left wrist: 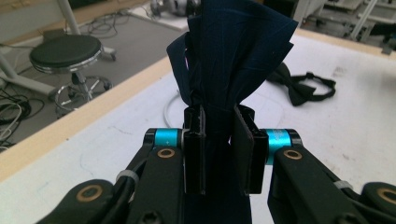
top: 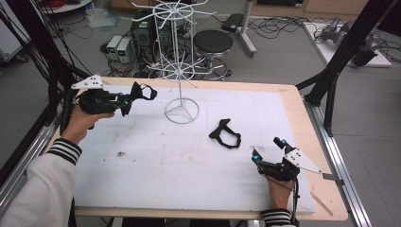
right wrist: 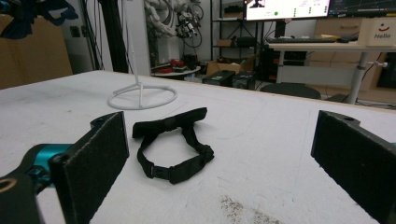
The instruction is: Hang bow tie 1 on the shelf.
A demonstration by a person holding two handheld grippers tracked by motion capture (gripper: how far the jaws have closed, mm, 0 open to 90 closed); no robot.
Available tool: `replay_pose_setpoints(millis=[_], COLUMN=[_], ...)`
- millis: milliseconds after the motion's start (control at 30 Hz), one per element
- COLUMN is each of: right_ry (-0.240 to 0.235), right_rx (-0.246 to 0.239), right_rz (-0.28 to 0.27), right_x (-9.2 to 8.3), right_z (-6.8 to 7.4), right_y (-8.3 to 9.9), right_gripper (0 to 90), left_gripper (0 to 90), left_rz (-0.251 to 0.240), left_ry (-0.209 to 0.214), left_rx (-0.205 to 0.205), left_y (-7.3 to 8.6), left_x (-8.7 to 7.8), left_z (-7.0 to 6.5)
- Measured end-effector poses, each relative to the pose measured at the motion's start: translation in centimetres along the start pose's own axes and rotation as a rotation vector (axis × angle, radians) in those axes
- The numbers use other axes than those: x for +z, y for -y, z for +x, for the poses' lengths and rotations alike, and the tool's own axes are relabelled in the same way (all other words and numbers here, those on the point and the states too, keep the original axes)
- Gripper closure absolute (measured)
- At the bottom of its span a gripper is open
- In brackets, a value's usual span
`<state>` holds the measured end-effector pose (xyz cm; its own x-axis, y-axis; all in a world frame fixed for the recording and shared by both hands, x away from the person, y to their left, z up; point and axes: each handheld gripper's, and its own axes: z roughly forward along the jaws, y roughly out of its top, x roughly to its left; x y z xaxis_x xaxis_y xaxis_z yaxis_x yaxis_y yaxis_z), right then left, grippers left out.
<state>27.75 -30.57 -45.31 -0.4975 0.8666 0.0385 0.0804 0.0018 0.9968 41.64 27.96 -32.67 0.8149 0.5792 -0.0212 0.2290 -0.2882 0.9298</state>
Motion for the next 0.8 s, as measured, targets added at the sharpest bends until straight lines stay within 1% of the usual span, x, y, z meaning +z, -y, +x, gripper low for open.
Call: replay_pose_setpoints(millis=[100, 133, 333, 500, 633, 700, 767, 800], right_ry=[0.000, 0.001, 0.001, 0.000, 0.000, 0.000, 0.002, 0.001], right_rx=[0.000, 0.000, 0.001, 0.005, 0.005, 0.004, 0.005, 0.008], right_rz=[0.000, 0.001, 0.001, 0.003, 0.003, 0.003, 0.005, 0.007], right_x=[0.0, 0.0, 0.0, 0.0, 0.0, 0.0, 0.0, 0.0], right_z=[0.0, 0.0, 0.0, 0.1, 0.1, 0.1, 0.1, 0.1], right_y=[0.0, 0.0, 0.0, 0.0, 0.0, 0.0, 0.0, 0.0], right_gripper=[3.3, 3.3, 3.3, 3.3, 3.3, 3.3, 3.3, 3.3], left_gripper=[75.2, 75.2, 75.2, 75.1, 75.1, 75.1, 75.1, 75.1], left_rz=[-0.016, -0.029, -0.042, -0.063, -0.091, -0.098, -0.117, -0.117], left_ry=[-0.012, -0.029, -0.052, -0.057, -0.056, -0.056, -0.049, -0.049], left_rx=[-0.001, -0.002, -0.006, -0.013, -0.020, -0.017, -0.014, -0.014], left_y=[-0.1, -0.2, -0.3, -0.4, -0.7, -1.0, -1.6, -1.6], left_x=[-0.4, -0.6, -1.1, -1.4, -1.7, -2.0, -2.4, -2.4], left_z=[0.0, 0.1, 0.3, 0.3, 0.2, 0.2, 0.1, 0.1])
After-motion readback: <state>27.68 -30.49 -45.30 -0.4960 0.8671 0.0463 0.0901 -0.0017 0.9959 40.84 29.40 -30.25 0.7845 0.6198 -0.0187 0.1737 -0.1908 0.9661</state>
